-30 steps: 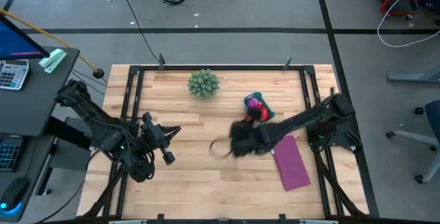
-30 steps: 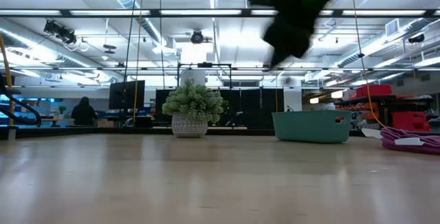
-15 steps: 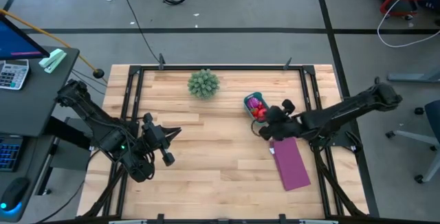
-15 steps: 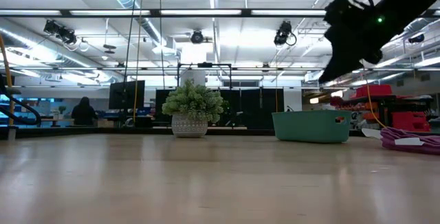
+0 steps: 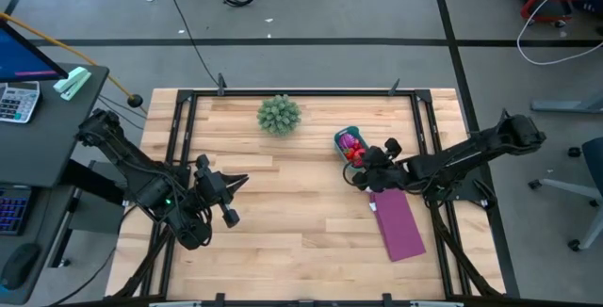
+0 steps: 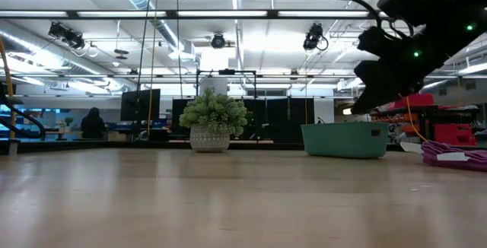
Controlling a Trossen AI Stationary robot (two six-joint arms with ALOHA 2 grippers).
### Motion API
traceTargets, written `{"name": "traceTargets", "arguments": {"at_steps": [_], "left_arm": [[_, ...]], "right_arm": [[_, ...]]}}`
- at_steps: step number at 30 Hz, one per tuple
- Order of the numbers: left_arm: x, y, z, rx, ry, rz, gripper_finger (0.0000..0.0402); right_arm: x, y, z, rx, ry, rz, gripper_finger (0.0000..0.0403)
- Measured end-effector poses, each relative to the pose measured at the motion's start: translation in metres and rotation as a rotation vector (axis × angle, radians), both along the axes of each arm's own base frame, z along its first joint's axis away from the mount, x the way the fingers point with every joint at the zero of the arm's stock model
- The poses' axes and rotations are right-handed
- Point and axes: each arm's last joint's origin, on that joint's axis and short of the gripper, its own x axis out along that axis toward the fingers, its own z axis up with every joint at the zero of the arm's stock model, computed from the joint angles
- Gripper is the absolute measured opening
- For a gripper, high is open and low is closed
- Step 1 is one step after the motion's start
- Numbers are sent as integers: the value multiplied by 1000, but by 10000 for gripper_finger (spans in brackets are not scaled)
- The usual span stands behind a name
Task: Pick and placing Produce into tupperware
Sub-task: Put the red cherry into the blue bin, then return to Home Position
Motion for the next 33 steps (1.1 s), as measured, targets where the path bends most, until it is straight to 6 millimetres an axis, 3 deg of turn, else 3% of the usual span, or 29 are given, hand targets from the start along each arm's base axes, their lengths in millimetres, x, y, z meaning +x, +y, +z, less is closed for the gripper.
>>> {"name": "traceTargets", "arguments": {"at_steps": [5, 14, 20, 23, 27, 33], "left_arm": [[0, 0, 0, 3, 2, -1, 53], [0, 0, -1, -2, 14, -10, 77], [0, -4, -4, -120, 105, -107, 74], [0, -5, -5, -221, 81, -93, 67], [-9, -5, -4, -207, 107, -107, 55], [-55, 9, 11, -240, 62, -125, 40]], "right_arm": [[7, 1, 10, -39, 13, 45, 28], [14, 4, 24, -24, -22, 65, 127], [15, 19, 60, 174, -77, 273, 157], [6, 29, 84, 269, -70, 400, 160], [-15, 42, 116, 304, -98, 487, 160], [-61, 51, 146, 304, -160, 556, 161]]}}
